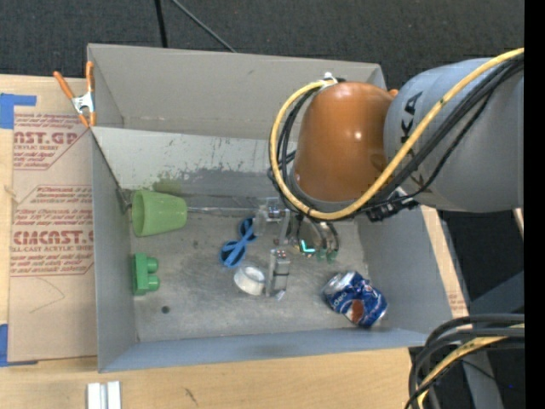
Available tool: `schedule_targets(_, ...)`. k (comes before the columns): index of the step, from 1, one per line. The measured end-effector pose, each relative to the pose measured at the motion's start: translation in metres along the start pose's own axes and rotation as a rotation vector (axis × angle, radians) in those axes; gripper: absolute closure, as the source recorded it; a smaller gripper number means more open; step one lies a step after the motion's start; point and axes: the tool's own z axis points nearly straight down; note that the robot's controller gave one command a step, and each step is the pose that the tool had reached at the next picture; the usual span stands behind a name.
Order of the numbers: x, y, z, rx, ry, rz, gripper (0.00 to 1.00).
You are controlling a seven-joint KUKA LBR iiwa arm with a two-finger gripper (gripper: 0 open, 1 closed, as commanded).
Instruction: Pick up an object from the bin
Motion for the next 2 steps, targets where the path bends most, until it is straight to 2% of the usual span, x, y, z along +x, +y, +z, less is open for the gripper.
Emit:
schedule_targets(1, -0.042, 0.01, 0.123, -0.001, -0.005, 0.286, 0.0)
schedule_targets(2, -0.006, 0.03, 0.127, 0.0, -0.008, -0.095, 0.0)
